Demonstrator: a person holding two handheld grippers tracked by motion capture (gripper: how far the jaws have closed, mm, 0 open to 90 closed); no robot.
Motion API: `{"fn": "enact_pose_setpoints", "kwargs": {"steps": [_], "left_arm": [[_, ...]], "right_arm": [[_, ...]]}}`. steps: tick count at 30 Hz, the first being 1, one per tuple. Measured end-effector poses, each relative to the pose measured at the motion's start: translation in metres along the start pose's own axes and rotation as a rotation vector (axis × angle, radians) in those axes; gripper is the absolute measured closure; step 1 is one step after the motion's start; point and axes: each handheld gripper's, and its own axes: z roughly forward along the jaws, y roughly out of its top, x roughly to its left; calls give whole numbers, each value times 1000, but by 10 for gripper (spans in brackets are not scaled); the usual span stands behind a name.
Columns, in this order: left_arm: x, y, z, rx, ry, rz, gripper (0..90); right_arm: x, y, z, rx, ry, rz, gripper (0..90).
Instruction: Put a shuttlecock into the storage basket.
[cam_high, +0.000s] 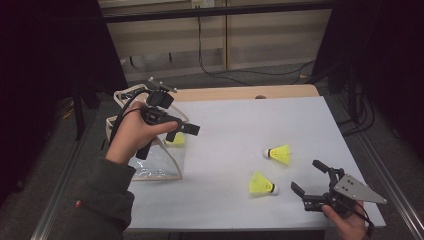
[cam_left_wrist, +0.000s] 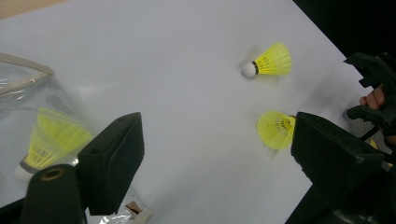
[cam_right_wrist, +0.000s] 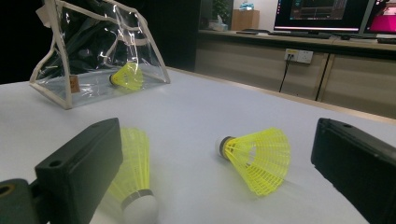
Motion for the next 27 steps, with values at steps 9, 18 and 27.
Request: {"fn": "enact_pose_setpoints", "kwargs": {"steps": [9,18,27], "left_arm": [[-1,-7,14,15,-18,10,147],[-5,-13,26,23,-14,33,132],[-4,-22,40,31,-28,38,124]], "right_arm": [[0,0,0,-1,1,-2,18],[1,0,0,1,5,-1,18],[0,0,0,0,4,1,18]]}}
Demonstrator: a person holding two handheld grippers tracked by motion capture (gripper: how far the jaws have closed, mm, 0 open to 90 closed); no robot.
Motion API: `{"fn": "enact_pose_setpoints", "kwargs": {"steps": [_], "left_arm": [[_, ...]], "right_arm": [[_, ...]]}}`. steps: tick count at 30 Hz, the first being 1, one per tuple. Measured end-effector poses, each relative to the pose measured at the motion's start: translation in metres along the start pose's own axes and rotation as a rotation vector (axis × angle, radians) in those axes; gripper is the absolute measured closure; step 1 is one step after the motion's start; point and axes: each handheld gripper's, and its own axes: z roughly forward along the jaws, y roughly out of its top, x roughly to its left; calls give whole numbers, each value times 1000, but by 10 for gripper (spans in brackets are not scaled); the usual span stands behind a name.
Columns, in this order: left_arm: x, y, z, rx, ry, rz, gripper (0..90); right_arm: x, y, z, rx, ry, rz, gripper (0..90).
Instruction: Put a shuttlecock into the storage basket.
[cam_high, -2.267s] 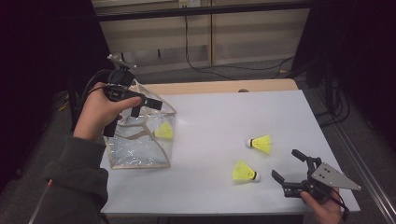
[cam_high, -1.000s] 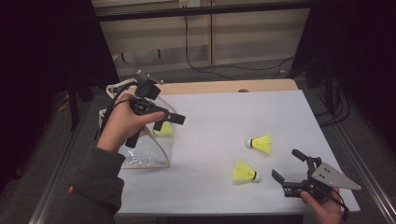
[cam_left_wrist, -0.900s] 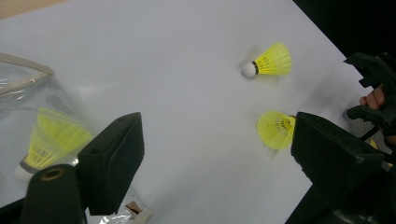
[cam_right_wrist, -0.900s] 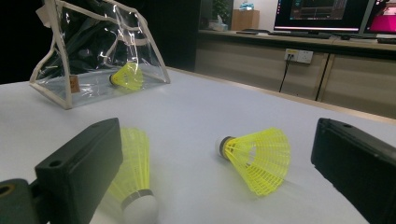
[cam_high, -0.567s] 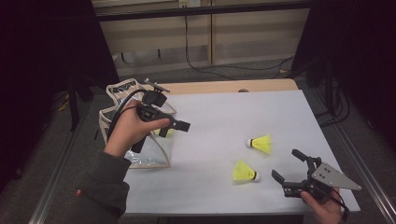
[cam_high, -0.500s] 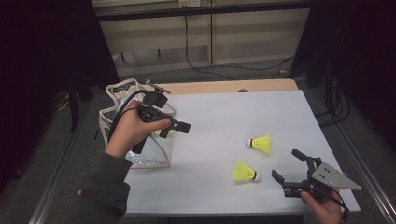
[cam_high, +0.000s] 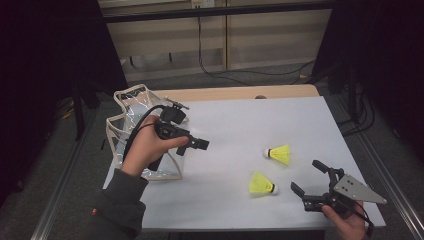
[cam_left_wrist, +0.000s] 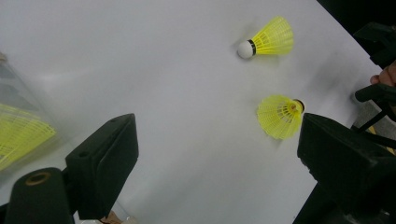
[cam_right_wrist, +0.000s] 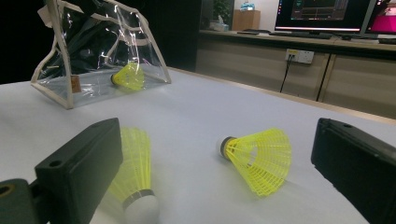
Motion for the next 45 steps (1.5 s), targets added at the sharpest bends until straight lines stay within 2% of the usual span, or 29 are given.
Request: {"fn": "enact_pose_setpoints", "kwargs": {"steps": [4,12,28,45], "left_arm": [[-1,-4,6,5,-9,2,120],[-6,-9,15,24,13,27,117],[-12,-14,27,17,-16,38,111],[-19,-23,49,27,-45,50,89]], "right_arm": [[0,0,0,-1,2,-2,18],[0,0,0,1,0,-4,19],[0,0,0,1,0,-5,19],[0,0,0,1,2,-5,19]]}}
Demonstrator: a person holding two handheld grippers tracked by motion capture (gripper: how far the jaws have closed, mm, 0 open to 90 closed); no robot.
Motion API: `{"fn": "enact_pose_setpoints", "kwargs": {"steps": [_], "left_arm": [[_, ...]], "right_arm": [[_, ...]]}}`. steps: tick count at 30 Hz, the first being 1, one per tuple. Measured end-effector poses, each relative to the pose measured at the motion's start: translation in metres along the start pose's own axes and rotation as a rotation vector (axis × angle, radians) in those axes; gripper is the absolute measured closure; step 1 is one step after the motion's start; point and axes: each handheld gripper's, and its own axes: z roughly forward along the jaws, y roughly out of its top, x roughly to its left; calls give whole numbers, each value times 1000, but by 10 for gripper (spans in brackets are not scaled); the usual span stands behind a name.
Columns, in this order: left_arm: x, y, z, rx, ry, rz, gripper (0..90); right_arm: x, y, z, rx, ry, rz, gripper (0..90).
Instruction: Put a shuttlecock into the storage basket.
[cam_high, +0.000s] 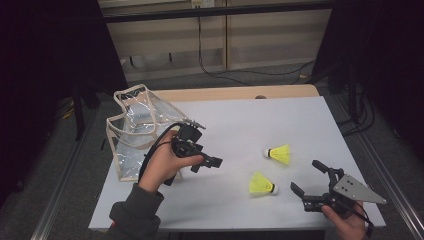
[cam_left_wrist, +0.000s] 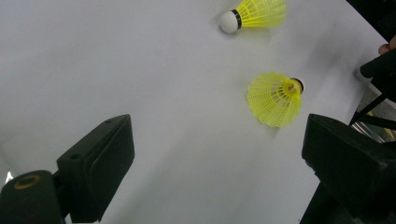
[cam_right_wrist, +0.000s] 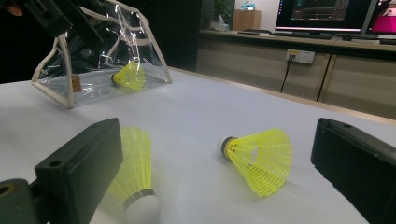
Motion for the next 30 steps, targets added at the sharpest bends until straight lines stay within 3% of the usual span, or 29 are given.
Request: {"fn": "enact_pose_setpoints", "kwargs": {"steps": [16,30], "left_arm": [[-7,-3,15,-8,-22,29,70],[-9,-7,27,19,-39,46,55]], "right_arm": [[0,0,0,3,2,-4,21],[0,0,0,2,2,-1,20]]}}
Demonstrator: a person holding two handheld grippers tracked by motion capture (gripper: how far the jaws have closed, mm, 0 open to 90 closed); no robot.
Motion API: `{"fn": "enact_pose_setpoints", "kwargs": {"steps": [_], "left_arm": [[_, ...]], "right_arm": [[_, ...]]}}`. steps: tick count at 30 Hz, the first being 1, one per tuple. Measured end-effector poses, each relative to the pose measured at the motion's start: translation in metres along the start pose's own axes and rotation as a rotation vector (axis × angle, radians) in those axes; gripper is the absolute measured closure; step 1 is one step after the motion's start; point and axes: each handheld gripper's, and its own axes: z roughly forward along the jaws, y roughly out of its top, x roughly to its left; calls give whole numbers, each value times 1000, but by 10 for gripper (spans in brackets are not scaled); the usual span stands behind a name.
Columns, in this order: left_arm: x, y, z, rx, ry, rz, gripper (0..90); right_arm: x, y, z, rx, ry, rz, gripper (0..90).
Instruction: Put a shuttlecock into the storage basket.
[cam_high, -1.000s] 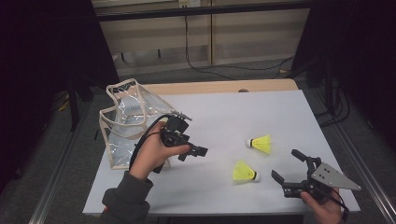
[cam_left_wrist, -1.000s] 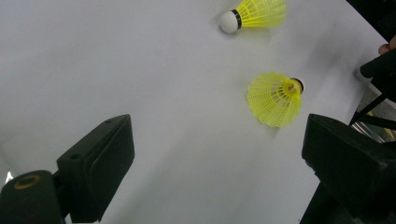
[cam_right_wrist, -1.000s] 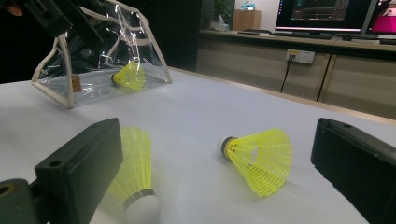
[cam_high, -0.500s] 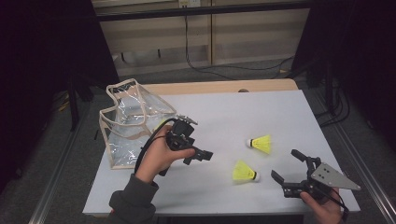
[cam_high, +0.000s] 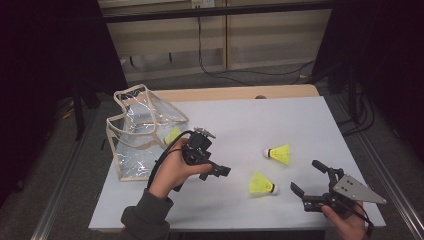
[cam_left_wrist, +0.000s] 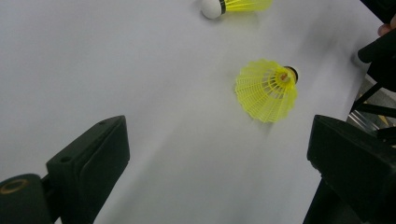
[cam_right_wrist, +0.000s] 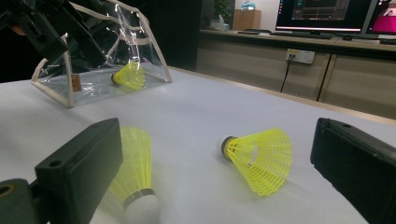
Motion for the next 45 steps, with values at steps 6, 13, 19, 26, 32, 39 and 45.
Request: {"fn": "enact_pose_setpoints", "kwargs": {"steps": [6,13,19,26,32,39,45], "left_arm": [[-2,-1,4,3,-2,3,51],[-4,-3,9,11,-14,18,47],[-6,-5,16,7,-31,23,43],[-9,-6,23,14,-41,38,41],[-12,-7,30,10,-41,43,40],[-15,-8,37,8,-50,53,40],[-20,-10,46,25,-59,74,35]], "right_arm": [[0,0,0,-1,-3,-2,20],[0,0,0,-1,-3,-3,20],[0,0,0,-1,-3,-3,20],[0,1,0,-2,-2,-3,20],[0,1,0,-1,-1,-3,20],[0,1,0,-4,-2,-5,20],[0,2,2,-2,3,-8,20]]}}
